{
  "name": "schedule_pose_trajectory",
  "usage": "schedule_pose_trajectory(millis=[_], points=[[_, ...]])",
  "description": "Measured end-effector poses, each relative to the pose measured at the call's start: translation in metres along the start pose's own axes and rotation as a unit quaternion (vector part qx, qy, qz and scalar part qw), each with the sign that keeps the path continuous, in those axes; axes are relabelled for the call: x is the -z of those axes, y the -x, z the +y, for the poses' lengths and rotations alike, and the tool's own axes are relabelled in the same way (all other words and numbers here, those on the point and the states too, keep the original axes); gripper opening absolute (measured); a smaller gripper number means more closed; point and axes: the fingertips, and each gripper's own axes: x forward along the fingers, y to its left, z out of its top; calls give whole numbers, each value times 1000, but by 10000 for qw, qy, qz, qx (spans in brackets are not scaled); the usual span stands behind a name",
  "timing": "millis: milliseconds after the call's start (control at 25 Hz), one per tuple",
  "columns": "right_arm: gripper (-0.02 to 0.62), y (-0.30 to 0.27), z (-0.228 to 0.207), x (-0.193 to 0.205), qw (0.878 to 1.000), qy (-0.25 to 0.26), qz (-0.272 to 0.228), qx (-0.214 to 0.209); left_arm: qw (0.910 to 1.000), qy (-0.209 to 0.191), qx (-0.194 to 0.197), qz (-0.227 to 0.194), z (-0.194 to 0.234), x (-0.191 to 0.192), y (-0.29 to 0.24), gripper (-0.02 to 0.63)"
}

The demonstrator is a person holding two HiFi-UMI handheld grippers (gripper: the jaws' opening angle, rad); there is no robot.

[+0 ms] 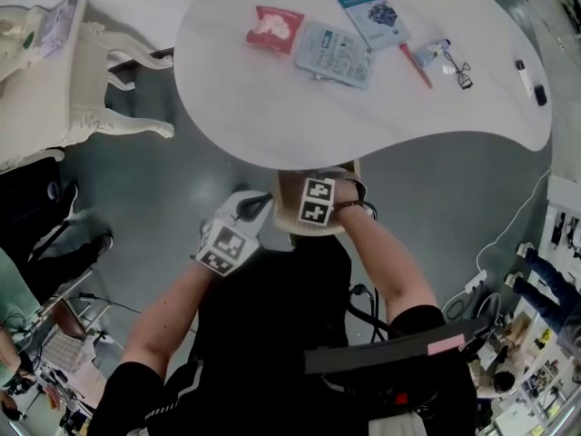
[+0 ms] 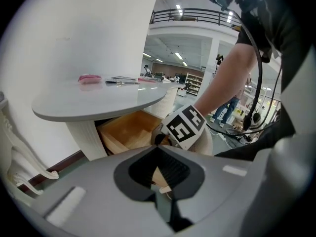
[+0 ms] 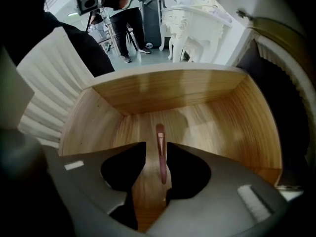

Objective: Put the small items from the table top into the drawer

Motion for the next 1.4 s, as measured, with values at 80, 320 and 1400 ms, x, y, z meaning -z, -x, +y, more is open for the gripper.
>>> schedule_pose_trajectory(millis=[80, 320, 1400], points=[[126, 6, 3, -4, 9999, 98, -42, -28, 10000, -9, -15, 3, -3, -2, 4, 0], [84, 28, 19, -10, 9993, 339, -78, -125, 10000, -19, -67, -4, -14, -9, 20, 0], [35, 195, 17, -34, 9767, -1505, -1206, 936, 9951, -316, -53, -937, -22, -121, 107, 0]])
